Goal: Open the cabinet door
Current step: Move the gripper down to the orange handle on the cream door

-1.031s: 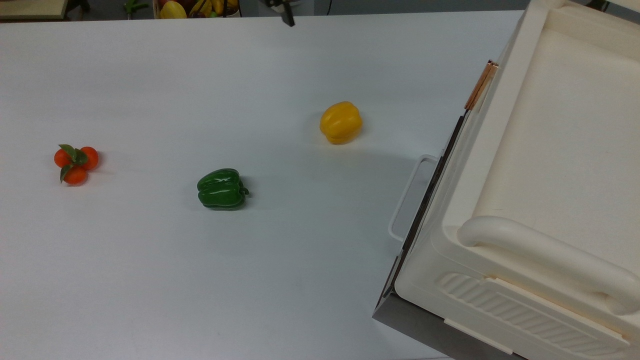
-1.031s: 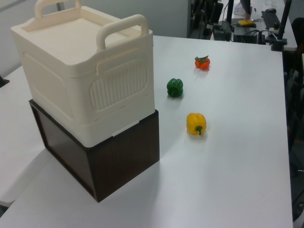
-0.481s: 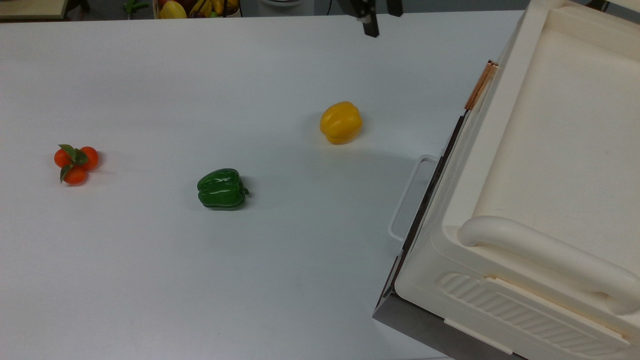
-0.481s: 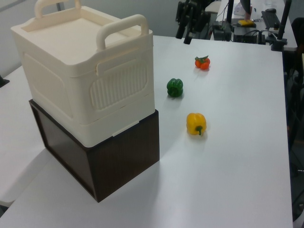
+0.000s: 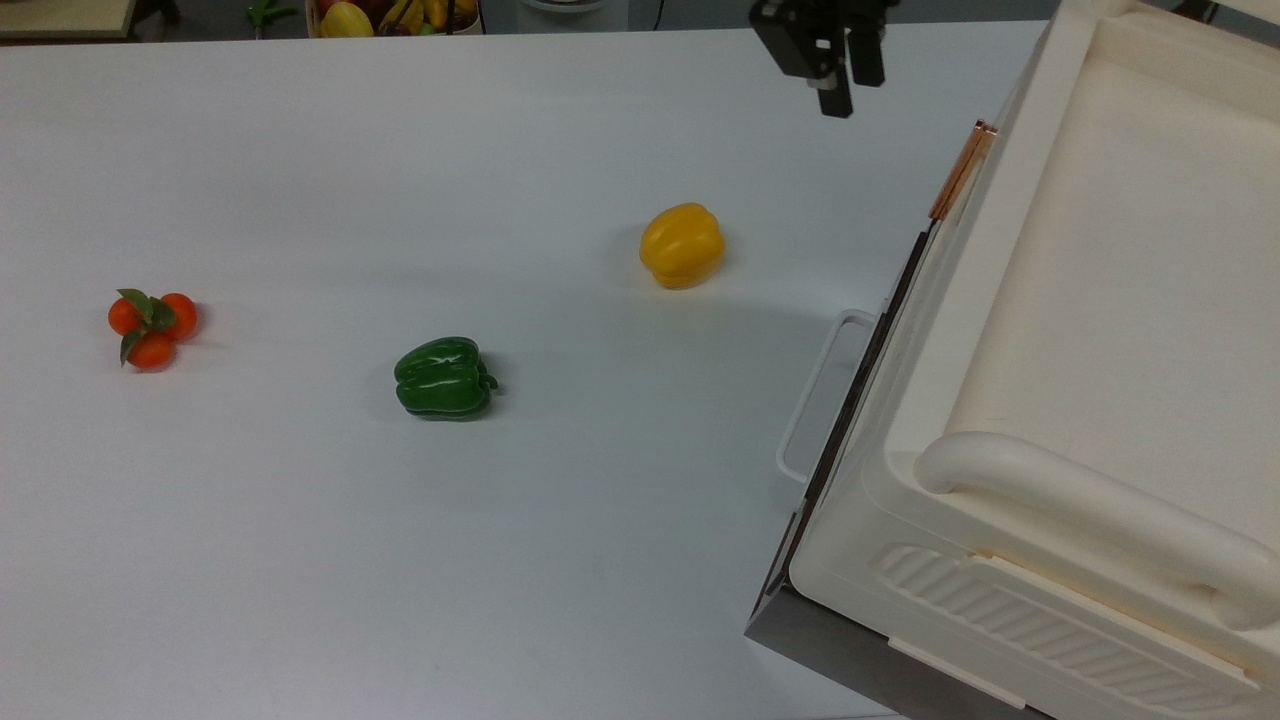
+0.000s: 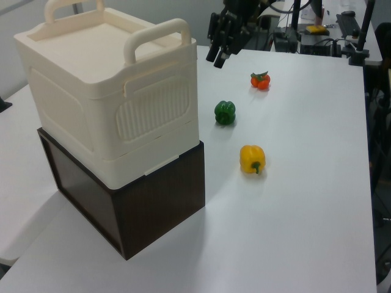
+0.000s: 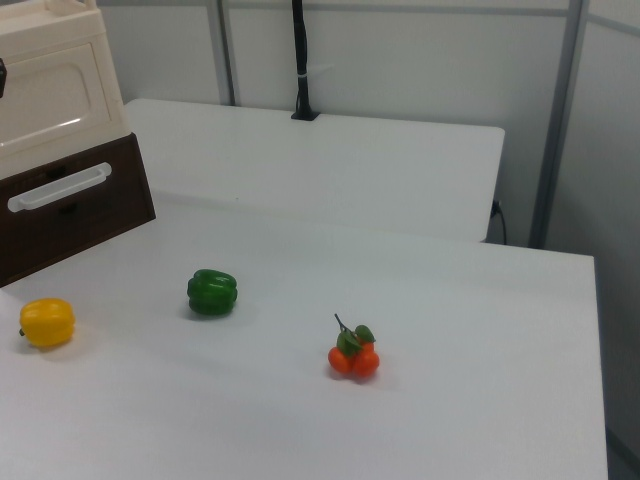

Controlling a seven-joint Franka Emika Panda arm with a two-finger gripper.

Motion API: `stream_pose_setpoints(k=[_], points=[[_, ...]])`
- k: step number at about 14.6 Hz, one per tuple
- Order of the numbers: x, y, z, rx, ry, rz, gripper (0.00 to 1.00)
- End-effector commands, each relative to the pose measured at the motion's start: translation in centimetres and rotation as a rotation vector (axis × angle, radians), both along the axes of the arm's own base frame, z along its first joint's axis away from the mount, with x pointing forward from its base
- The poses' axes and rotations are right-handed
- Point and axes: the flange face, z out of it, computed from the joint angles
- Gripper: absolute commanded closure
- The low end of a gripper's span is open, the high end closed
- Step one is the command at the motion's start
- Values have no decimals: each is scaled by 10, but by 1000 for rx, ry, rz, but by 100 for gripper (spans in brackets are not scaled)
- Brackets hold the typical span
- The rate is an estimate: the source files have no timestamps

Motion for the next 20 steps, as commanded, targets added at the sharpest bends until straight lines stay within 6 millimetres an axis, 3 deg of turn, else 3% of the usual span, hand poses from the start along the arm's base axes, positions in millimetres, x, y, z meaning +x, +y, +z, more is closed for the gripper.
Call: stream_pose_setpoints(k=[1, 3, 4, 13, 20], points=[[4, 22, -2, 41, -38, 29, 62], [4, 33, -3, 59, -56, 30, 62], [5, 37, -3, 65, -68, 33, 70], [13, 62, -16, 125, -122, 18, 70], [14, 68, -18, 129, -149, 27, 100]])
